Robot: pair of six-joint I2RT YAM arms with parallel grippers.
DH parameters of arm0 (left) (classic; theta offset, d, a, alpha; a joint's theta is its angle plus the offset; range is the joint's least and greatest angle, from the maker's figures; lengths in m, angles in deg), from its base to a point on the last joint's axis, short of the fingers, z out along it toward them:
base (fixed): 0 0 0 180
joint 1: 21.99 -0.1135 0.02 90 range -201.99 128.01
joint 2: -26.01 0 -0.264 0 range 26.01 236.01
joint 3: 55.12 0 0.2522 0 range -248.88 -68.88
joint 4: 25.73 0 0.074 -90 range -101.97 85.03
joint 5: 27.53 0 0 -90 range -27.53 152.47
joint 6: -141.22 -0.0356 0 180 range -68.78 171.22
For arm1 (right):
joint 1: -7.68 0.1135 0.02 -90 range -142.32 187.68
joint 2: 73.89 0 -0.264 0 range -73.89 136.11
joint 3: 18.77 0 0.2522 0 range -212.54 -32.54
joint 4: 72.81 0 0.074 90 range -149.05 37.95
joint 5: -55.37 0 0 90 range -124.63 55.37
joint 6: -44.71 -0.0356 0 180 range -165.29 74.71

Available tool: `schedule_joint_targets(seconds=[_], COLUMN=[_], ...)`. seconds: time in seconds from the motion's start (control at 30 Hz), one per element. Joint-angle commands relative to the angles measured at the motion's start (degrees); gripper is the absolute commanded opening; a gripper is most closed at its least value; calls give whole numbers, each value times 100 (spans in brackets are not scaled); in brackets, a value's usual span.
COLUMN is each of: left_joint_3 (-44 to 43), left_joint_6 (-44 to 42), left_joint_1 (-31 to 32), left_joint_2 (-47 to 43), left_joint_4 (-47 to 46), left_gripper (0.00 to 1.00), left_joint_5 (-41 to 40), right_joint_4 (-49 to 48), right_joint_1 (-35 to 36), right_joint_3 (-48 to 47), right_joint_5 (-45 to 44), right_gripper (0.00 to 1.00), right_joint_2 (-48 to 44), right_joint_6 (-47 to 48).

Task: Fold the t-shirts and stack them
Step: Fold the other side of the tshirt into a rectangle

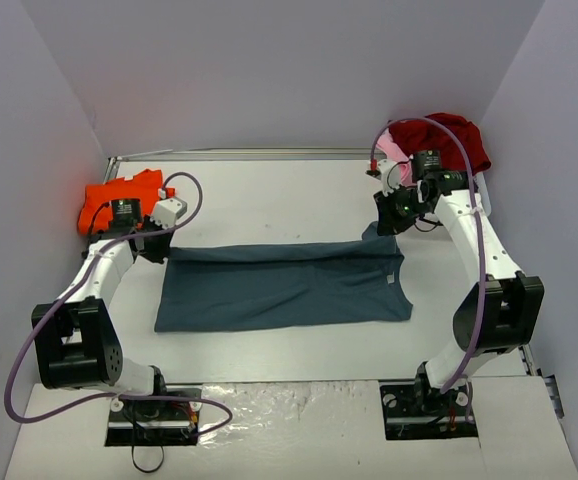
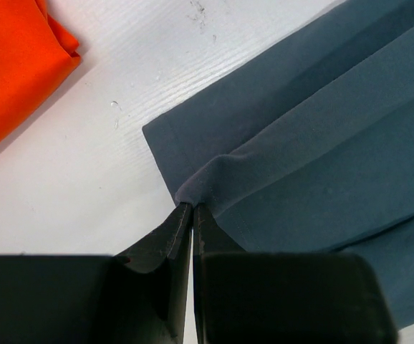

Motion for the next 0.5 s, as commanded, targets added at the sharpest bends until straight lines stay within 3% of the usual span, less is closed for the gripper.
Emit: schedule_joint_targets(seconds=[0.0, 0.47], left_joint_3=[-16, 177], left_joint_6=[-196, -284], left_joint_1=[-53, -53], left_joint_2=[-143, 112], left_joint_4=[-43, -255], left_gripper=[2, 2], left_joint_5=[-72, -239], right_joint_4=[312, 391], right_joint_1=[-14, 30], right_joint_3=[151, 705], right_joint_5=[131, 228], right_gripper=[0, 0], right_joint_2=[-264, -97], right_joint_6=[143, 354])
